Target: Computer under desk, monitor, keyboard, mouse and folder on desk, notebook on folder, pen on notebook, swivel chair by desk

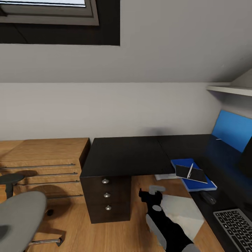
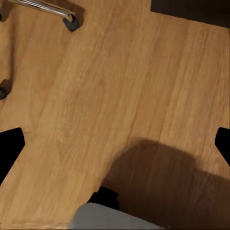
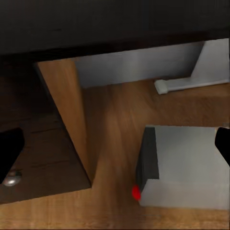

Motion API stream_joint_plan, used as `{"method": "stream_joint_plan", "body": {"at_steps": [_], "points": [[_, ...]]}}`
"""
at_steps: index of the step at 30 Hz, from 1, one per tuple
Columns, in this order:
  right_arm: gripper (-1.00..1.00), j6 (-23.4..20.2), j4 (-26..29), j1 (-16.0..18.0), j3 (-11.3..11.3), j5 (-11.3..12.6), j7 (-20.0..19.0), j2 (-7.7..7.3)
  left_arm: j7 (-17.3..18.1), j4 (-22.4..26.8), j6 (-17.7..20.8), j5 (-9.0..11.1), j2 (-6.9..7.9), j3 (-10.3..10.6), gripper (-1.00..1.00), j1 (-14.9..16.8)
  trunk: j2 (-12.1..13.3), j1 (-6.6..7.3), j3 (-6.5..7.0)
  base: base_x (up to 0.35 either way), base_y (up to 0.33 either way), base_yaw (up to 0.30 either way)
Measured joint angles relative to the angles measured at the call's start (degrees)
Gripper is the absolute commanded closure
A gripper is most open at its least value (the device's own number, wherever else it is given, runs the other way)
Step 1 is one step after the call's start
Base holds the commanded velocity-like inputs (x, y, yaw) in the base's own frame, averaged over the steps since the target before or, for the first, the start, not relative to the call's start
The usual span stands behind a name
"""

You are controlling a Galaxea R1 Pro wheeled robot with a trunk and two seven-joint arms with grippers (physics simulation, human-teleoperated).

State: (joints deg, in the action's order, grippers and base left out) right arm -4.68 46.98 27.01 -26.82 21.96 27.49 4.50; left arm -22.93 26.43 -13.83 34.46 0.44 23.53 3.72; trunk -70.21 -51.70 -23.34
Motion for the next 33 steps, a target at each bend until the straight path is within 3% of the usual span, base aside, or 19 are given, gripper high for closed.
{"method": "stream_joint_plan", "body": {"at_steps": [2, 4, 5, 6, 9, 10, 11, 12, 15, 21, 25, 33], "points": [[-1.0, 4.0, -0.62, -5.63, -2.04, -0.2, 0.76, -0.1, -0.1, -1.93, 0.03, 0.18, 0.12, -0.94, -1.0, 0.01, 0.79, 0.43, 0.35, 0.0, 0.0, 0.0], [-1.0, 11.62, -12.0, -9.1, -2.6, -0.37, 0.71, -0.08, -0.12, -2.3, 0.11, 0.79, 0.87, -3.64, -1.0, 0.02, 1.59, 0.87, 0.71, 0.0, 0.0, 0.0], [-1.0, 14.9, -16.49, -9.73, -2.83, -0.4, 0.63, -0.05, -0.1, -2.37, 0.14, 0.95, 1.04, -4.31, -1.0, 0.02, 1.99, 1.09, 0.89, 0.0, 0.0, 0.0], [-1.0, 21.97, -23.44, -10.46, -3.18, -0.38, 0.24, -0.02, -0.06, -2.5, 0.17, 1.14, 1.19, -5.22, -1.0, 0.02, 2.39, 1.31, 1.07, 0.0, 0.0, 0.0], [-1.0, 26.7, -28.54, -10.67, -3.23, -0.23, -1.17, 0.03, -0.04, -2.57, 0.14, 1.19, 1.23, -5.55, -1.0, 0.02, 3.6, 1.97, 1.62, 0.0, 0.0, 0.0], [-1.0, 32.27, -33.8, -10.79, -3.18, 0.13, -6.17, 0.07, -0.05, -5.2, -0.11, 1.29, 1.25, -5.72, -1.0, 0.0, 4.0, 2.19, 1.79, 0.0, 0.0, 0.0], [-1.0, 33.41, -35.13, -10.78, -3.32, 0.03, -7.32, 0.15, -0.03, -6.04, -0.16, 1.23, 1.23, -5.64, -1.0, 0.02, 4.4, 2.41, 1.98, 0.0, 0.0, 0.0], [-1.0, 37.28, -38.81, -10.79, -3.31, 0.08, -10.88, 0.91, 0.0, -7.98, -0.24, 1.22, 1.12, -5.58, -1.0, 0.02, 4.8, 2.63, 2.15, 0.0, 0.0, 0.0], [-1.0, 41.37, -42.32, -10.8, -3.26, 0.4, -13.85, 2.12, 0.02, -9.22, -0.15, 1.1, 0.51, -5.44, -1.0, 0.03, 6.0, 3.29, 2.7, 0.0, 0.0, 0.0], [-1.0, 42.03, -42.91, -10.79, -3.15, 0.53, -14.56, 2.43, 0.02, -9.41, -0.06, 1.14, 0.53, -5.47, -1.0, 0.03, 8.41, 4.61, 3.78, 0.0, 0.0, 0.0], [-1.0, 42.2, -43.06, -10.79, -3.13, 0.21, -14.65, 3.78, -0.02, -9.43, -0.22, 1.16, 0.56, -5.54, -1.0, 0.03, 10.02, 5.48, 4.5, 0.0, 0.0, 0.0], [-1.0, 41.98, -43.08, -10.79, -3.09, 0.2, -14.67, 3.84, -0.12, -9.43, -0.3, 1.21, 0.45, -5.63, -1.0, 0.03, 13.23, 7.24, 5.94, -0.001, 0.0, 0.0]]}}
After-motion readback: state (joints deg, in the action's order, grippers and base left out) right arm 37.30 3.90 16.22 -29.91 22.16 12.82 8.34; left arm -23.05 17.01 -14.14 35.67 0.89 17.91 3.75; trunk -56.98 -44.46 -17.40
